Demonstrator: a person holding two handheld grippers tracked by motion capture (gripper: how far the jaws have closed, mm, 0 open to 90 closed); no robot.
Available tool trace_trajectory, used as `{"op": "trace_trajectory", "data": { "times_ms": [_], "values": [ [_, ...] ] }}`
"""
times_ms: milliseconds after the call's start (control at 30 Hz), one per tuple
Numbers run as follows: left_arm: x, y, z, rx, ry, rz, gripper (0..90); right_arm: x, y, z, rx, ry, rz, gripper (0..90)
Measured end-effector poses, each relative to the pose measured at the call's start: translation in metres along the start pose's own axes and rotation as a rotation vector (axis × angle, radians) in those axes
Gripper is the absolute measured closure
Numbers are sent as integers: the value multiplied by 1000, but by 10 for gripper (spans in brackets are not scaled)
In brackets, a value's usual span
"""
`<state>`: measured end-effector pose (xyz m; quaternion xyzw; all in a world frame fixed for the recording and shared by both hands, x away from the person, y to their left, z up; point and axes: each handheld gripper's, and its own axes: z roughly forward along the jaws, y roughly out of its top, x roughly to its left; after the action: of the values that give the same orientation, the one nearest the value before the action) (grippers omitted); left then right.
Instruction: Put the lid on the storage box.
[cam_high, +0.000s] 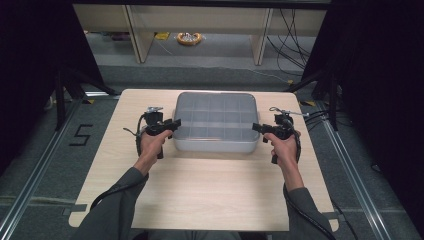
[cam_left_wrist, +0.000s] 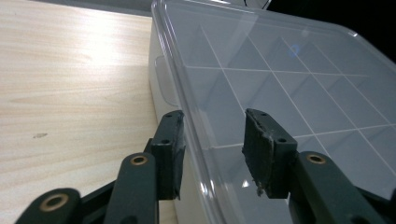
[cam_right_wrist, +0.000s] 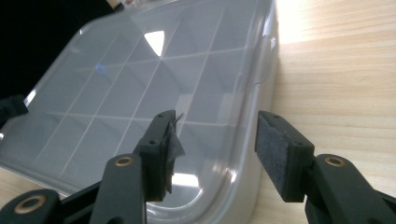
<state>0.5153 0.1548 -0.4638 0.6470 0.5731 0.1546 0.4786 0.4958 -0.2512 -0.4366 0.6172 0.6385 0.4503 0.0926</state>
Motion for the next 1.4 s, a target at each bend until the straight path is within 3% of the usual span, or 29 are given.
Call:
{"op": "trace_trajectory", "data": {
  "times_ms": [33,100,200,233,300,367,433,533,667,767,900,1167,1300,1333,1400],
  "values": [
    [0,0,0,-4,-1,-4,580,-6,0,-1,0,-9,-43,501],
    [0,0,0,1,-3,-9,580,-13,-6,0,33,-6,-21,508],
    [1,1,0,4,2,-27,565,-16,-9,0,27,20,18,513],
    [2,1,-1,7,3,-41,565,-23,-10,3,3,28,-48,517],
    [6,1,-1,10,-6,-84,522,-20,-9,2,5,23,-46,542],
    [8,0,-1,13,-14,-99,512,-18,-8,2,3,-1,-71,565],
    [8,0,-2,13,-16,-97,507,-15,-8,2,7,-4,-68,583],
    [7,-1,-3,12,-23,-85,533,-10,-7,5,-5,-9,-117,673],
    [5,-1,-2,11,-40,-79,571,-7,-6,7,-11,-26,-136,688],
    [2,0,-2,13,-26,-66,591,-6,-5,8,-13,-47,-148,700],
    [3,0,-2,9,-28,-72,606,-8,-5,9,-23,-33,-117,703],
    [2,1,-1,7,-12,-79,616,-8,-3,15,-55,-53,-115,704],
    [3,2,-1,14,-20,-114,620,-10,-2,16,-53,-50,-85,704],
    [4,3,-1,10,-20,-127,608,-10,-1,16,-52,-33,-80,701],
    [3,6,-5,-1,12,-100,518,-10,-1,16,-59,-57,-92,628]
  ]
}}
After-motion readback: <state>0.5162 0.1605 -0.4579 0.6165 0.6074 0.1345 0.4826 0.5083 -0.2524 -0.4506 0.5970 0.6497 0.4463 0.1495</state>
